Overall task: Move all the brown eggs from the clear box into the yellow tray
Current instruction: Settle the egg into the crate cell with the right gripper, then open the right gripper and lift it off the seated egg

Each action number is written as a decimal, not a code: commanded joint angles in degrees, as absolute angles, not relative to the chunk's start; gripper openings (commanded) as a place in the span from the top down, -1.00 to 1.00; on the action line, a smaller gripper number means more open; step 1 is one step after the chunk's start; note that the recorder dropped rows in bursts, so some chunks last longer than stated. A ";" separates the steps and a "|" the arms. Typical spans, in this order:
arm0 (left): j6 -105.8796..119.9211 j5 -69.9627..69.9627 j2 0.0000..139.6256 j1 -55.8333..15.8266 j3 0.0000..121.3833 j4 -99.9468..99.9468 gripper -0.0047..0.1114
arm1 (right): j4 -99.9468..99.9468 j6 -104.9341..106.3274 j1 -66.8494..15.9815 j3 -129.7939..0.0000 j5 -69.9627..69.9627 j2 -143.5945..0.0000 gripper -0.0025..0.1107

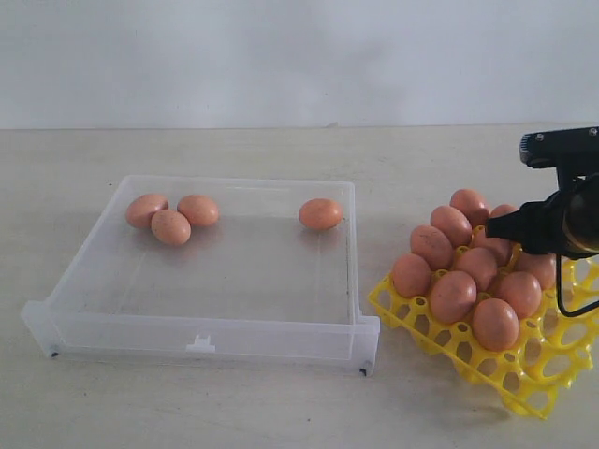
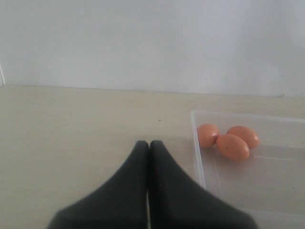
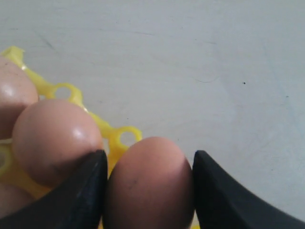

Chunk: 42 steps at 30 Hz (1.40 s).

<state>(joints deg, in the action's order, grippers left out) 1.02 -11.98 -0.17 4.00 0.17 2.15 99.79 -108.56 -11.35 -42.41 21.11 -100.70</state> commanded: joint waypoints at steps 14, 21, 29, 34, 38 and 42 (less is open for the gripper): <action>1.16 -11.64 0.00 4.04 0.00 2.03 0.99 | 99.95 -108.46 -10.27 -42.58 22.05 -100.56 0.59; 1.16 -11.64 0.00 4.04 0.00 2.03 0.99 | 99.95 -108.46 -10.27 -42.58 19.25 -100.56 0.59; 1.16 -11.64 0.00 4.04 0.00 2.03 0.99 | 99.95 -108.46 -10.27 -42.58 18.35 -100.56 0.59; 1.16 -11.64 0.00 4.04 0.00 2.03 0.99 | 99.95 -109.02 -10.27 -42.58 18.23 -100.56 0.27; 1.16 -11.64 0.00 4.04 0.00 2.03 0.99 | 99.95 -109.02 -10.27 -42.58 20.07 -100.56 0.01; 1.16 -11.64 0.00 4.04 0.00 2.03 0.99 | 99.95 -108.89 -10.27 -42.58 19.54 -100.56 0.01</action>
